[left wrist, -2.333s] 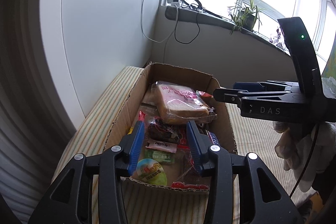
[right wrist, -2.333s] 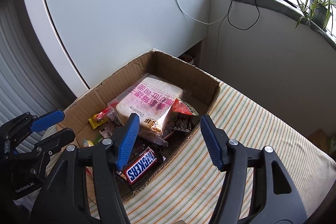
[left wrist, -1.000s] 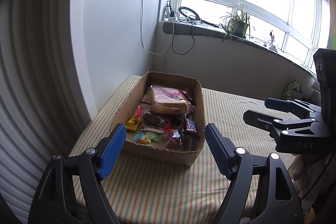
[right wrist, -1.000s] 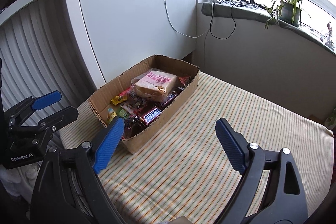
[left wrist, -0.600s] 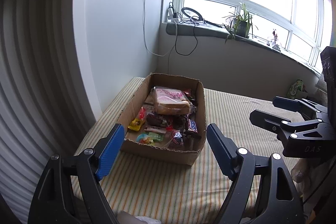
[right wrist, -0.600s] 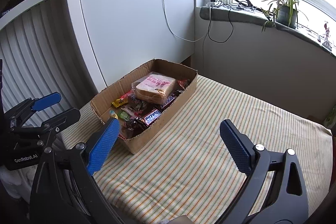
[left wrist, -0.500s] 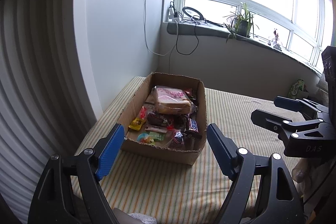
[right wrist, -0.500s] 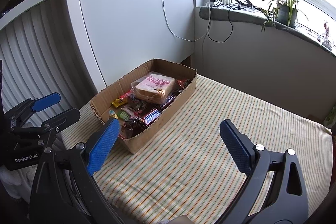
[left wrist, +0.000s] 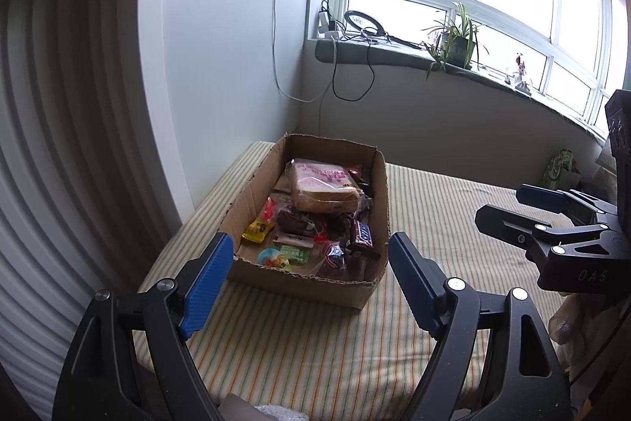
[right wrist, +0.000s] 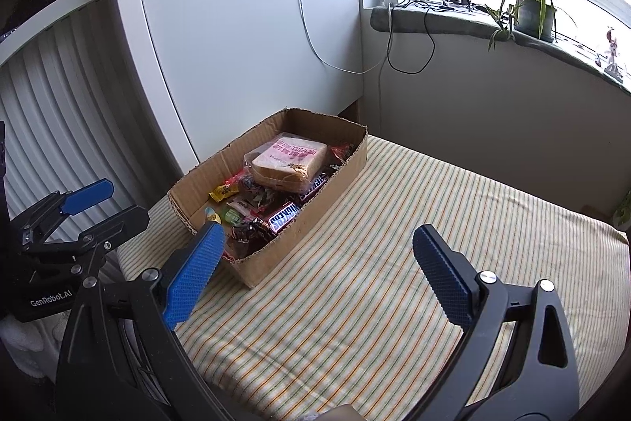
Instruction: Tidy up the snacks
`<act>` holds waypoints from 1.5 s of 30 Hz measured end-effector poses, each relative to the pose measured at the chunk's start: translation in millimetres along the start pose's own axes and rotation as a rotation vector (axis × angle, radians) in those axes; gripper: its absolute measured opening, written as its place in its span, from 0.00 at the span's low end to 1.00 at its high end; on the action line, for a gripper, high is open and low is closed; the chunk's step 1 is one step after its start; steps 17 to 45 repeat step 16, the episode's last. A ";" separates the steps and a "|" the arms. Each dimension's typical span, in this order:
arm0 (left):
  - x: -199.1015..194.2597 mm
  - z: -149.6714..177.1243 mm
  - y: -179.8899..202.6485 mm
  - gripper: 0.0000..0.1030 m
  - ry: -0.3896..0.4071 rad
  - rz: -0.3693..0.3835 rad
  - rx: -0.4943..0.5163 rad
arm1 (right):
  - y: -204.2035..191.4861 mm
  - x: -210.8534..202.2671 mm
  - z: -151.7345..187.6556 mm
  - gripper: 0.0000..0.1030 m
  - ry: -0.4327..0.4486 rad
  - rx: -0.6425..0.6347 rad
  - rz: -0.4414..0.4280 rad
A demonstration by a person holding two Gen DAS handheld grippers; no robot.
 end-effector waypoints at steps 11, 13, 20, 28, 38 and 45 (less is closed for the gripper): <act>0.9 1.9 3.0 0.79 -0.004 -0.002 -0.002 | 1.0 0.9 2.6 0.95 -0.007 0.001 0.008; 1.0 2.1 3.9 0.79 -0.004 -0.003 -0.001 | 1.7 1.0 3.6 0.95 -0.008 0.006 0.009; 2.0 3.2 4.3 0.79 -0.008 -0.005 -0.001 | 5.4 1.3 5.4 0.95 -0.007 0.016 0.018; 2.0 3.2 4.3 0.79 -0.008 -0.005 -0.001 | 5.4 1.3 5.4 0.95 -0.007 0.016 0.018; 2.0 3.2 4.3 0.79 -0.008 -0.005 -0.001 | 5.4 1.3 5.4 0.95 -0.007 0.016 0.018; 2.0 3.2 4.3 0.79 -0.008 -0.005 -0.001 | 5.4 1.3 5.4 0.95 -0.007 0.016 0.018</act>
Point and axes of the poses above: each gripper's, at about its wrist camera, not at the fingertips, and x roughly the way its jaws point, y to its right, z to its underside, the point moved 6 cm from there along x, roughly the way its jaws point, and after that the axes turned 2 degrees about z, right-handed, at the moved point
